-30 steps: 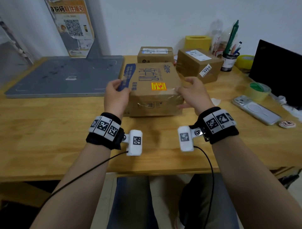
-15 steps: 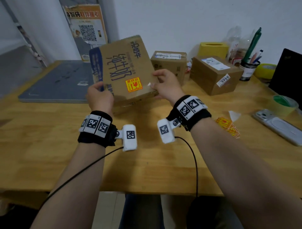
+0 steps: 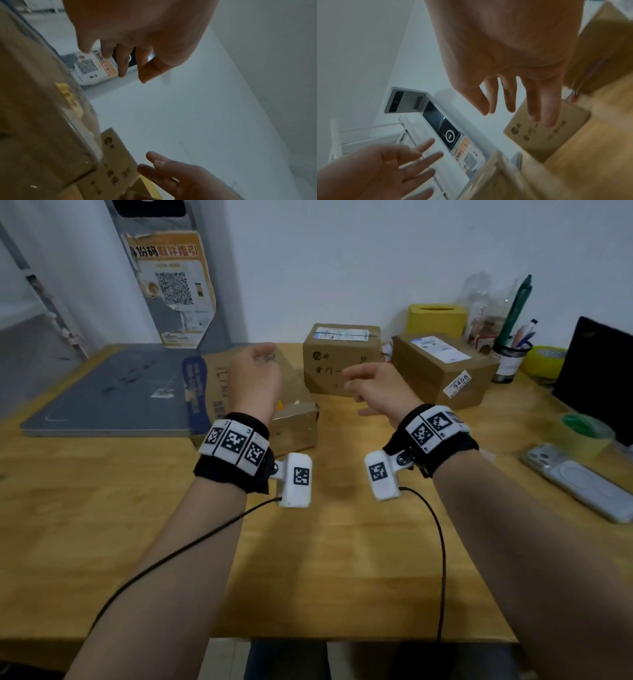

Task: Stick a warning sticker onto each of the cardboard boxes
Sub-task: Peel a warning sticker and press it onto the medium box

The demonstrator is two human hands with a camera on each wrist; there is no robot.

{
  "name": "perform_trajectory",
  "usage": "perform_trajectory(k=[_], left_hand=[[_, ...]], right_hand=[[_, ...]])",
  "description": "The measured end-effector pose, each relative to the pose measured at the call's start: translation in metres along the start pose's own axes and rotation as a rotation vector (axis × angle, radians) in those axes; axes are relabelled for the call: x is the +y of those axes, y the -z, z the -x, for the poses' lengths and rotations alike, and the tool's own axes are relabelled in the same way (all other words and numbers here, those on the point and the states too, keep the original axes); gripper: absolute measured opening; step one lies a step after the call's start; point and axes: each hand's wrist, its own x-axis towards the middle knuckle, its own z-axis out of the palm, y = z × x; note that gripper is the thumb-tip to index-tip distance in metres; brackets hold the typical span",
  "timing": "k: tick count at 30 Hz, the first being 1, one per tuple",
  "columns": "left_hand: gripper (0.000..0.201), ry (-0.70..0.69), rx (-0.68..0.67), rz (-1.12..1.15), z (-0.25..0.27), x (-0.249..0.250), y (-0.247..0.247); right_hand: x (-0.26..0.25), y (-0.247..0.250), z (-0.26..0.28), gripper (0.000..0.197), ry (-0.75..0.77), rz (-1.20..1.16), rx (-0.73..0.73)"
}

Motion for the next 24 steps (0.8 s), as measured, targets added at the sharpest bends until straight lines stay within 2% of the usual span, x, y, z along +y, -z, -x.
perform_trajectory(k=[3, 7, 10, 13, 16, 18, 20, 24], left_hand=[[0.042, 0.049, -0.135, 0.082, -0.016, 0.018, -0.033], [0.034, 0.231, -0.287, 0.160, -0.044, 0.032, -0.068], [0.031, 0.327, -0.305, 0.176, -0.072, 0.031, -0.087], [0.058, 0.393, -0.289, 0.164, -0.095, 0.024, -0.103], [0.072, 0.434, -0.307, 0.188, -0.111, 0.017, -0.116], [0.072, 0.463, -0.317, 0.177, -0.118, 0.011, -0.122], [0.063, 0.475, -0.336, 0.140, -0.122, 0.008, -0.127], [0.061, 0.435, -0.352, 0.084, -0.121, 0.008, -0.132]], right_hand=[[-0.001, 0.026, -0.012, 0.028, 0.008, 0.040, 0.067], [0.002, 0.046, -0.037, 0.027, 0.006, 0.080, 0.105], [0.011, 0.052, -0.060, 0.026, -0.039, 0.042, 0.116], [0.019, 0.055, -0.084, 0.032, -0.071, 0.016, 0.100], [0.026, 0.054, -0.107, 0.042, -0.088, -0.007, 0.080], [0.030, 0.051, -0.119, 0.046, -0.082, -0.033, 0.068], [0.033, 0.049, -0.129, 0.049, -0.061, -0.064, 0.059], [0.040, 0.049, -0.139, 0.042, -0.050, -0.059, 0.111]])
